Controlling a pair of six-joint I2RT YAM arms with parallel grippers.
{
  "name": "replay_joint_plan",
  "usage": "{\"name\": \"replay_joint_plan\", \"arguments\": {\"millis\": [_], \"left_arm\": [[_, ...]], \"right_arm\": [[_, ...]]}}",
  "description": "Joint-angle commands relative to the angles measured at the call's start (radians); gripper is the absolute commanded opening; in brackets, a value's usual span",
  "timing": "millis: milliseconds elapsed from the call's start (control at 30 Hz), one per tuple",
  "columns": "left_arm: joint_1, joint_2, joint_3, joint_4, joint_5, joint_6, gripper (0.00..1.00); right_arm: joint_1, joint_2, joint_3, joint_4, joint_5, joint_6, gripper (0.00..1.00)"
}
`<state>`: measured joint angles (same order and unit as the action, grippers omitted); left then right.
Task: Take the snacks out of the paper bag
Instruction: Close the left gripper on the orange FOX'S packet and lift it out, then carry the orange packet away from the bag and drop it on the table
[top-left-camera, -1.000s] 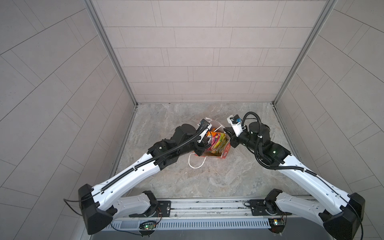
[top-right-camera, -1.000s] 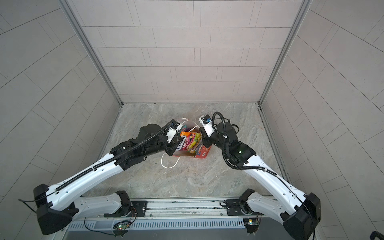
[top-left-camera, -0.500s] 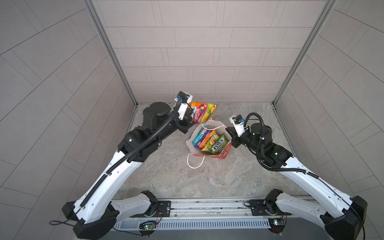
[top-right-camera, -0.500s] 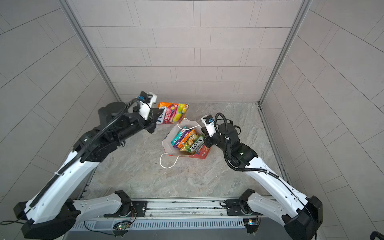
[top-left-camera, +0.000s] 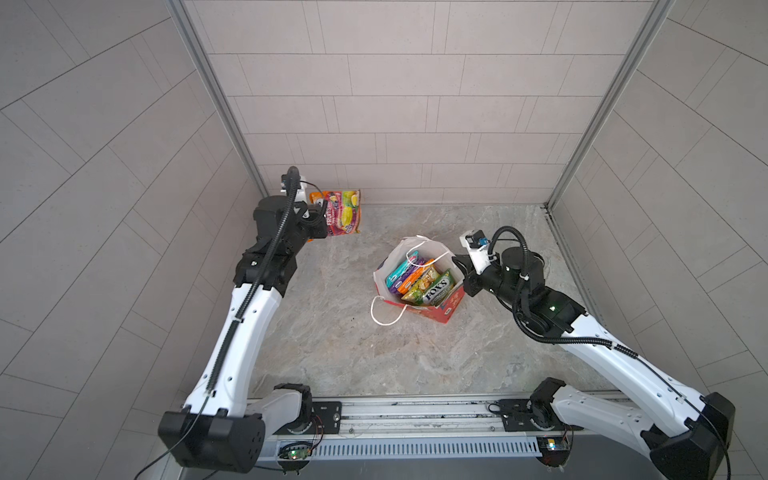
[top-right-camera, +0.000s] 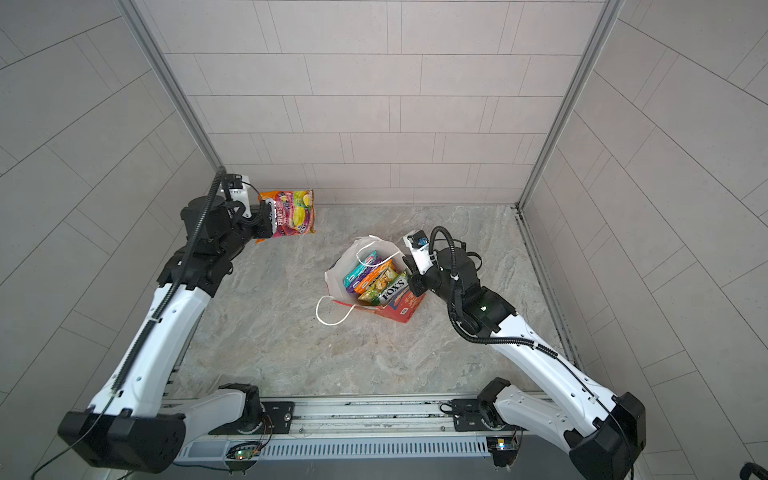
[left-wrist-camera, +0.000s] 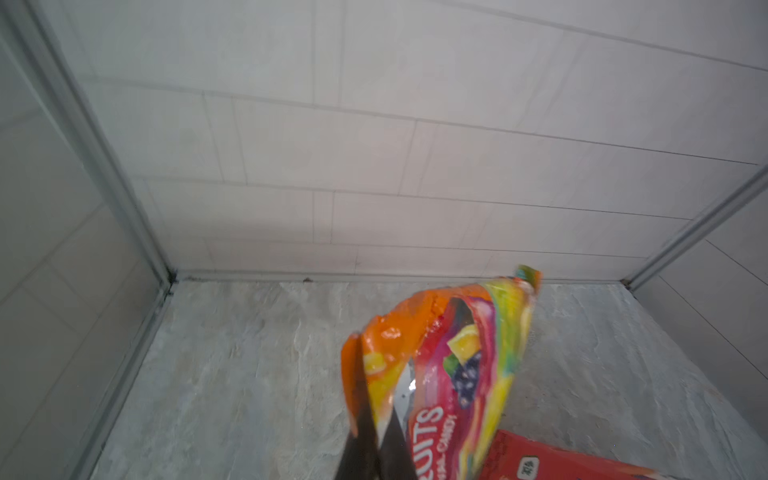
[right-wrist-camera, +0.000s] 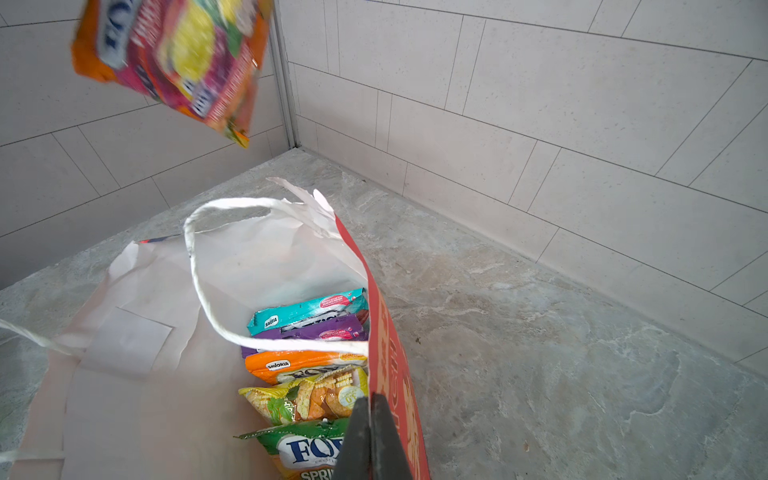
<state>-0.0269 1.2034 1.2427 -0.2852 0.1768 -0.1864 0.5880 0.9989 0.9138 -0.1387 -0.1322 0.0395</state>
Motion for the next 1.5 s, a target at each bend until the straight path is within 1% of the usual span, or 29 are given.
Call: {"name": "replay_joint_plan", "arguments": {"millis": [0,67,100,167,233,333,433,567,600,733,833,1000,1033,1100,1167,1200,1233,1267,1300,1333,1367,1433,1467], "left_arm": [[0.098,0.074,-0.054,0.183,0.146,-0.128,0.0],[0.149,0.142,-0.08,0.207,0.168,-0.176,0.0],[0.172,0.17,-0.112,0.259,0.185,-0.21,0.0],[0.196,0.22,-0.179,0.371,0.169,-0.282,0.0],[0.207,0.277,-0.212,0.46,0.182,-0.32,0.0],[0.218,0.35,-0.225,0.549,0.2,-0.419,0.0],[0.224,0.399,-0.239,0.623,0.11,-0.52,0.0],[0.233,0.459,-0.324,0.874,0.026,-0.7,0.0],[0.23,0.478,-0.327,0.892,0.009,-0.725,0.0],[0.225,0.551,-0.324,0.923,-0.018,-0.774,0.0],[0.225,0.572,-0.375,1.002,-0.058,-0.808,0.0],[0.225,0.527,-0.428,0.989,-0.145,-0.792,0.0],[0.225,0.511,-0.443,0.991,-0.161,-0.789,0.03],[0.223,0.476,-0.476,0.98,-0.203,-0.783,0.03],[0.226,0.454,-0.505,0.988,-0.221,-0.787,0.04],[0.225,0.445,-0.517,0.987,-0.236,-0.791,0.06],[0.226,0.438,-0.526,0.994,-0.241,-0.784,0.11],[0.225,0.435,-0.532,0.995,-0.24,-0.782,0.14],[0.225,0.435,-0.535,0.997,-0.239,-0.784,0.15],[0.224,0.44,-0.538,1.006,-0.235,-0.79,0.18],[0.225,0.444,-0.54,1.012,-0.228,-0.8,0.26],[0.225,0.45,-0.537,1.017,-0.205,-0.808,0.28],[0.225,0.445,-0.538,1.011,-0.205,-0.817,0.33]], "right_arm": [[-0.002,-0.037,0.006,0.075,0.002,0.011,0.0],[-0.002,-0.035,0.005,0.076,0.003,0.012,0.0],[-0.002,-0.032,0.005,0.076,0.003,0.01,0.0],[-0.004,-0.031,0.005,0.077,0.009,0.009,0.0],[-0.004,-0.027,0.006,0.076,0.009,0.007,0.0],[-0.006,-0.019,0.011,0.077,0.008,0.007,0.0],[-0.006,-0.017,0.009,0.072,0.021,0.001,0.0],[-0.008,-0.022,0.007,0.071,0.028,-0.005,0.0],[-0.01,-0.02,0.007,0.073,0.029,-0.005,0.0],[-0.01,-0.011,0.01,0.072,0.028,-0.006,0.0],[-0.012,-0.008,0.01,0.072,0.028,-0.006,0.0],[-0.014,-0.009,0.014,0.07,0.026,-0.005,0.0],[-0.012,-0.008,0.013,0.07,0.027,-0.006,0.0],[-0.014,-0.005,0.012,0.07,0.028,-0.004,0.0],[-0.013,-0.004,0.011,0.072,0.029,-0.004,0.0],[-0.014,-0.004,0.01,0.073,0.028,-0.003,0.0],[-0.014,-0.005,0.008,0.074,0.028,-0.002,0.0],[-0.014,-0.006,0.008,0.074,0.026,-0.001,0.0],[-0.014,-0.006,0.008,0.075,0.026,0.0,0.0],[-0.013,-0.006,0.008,0.074,0.027,0.0,0.0],[-0.014,-0.005,0.007,0.076,0.026,0.0,0.0],[-0.014,-0.005,0.009,0.074,0.023,0.0,0.0],[-0.014,-0.006,0.009,0.074,0.023,0.003,0.0]]}}
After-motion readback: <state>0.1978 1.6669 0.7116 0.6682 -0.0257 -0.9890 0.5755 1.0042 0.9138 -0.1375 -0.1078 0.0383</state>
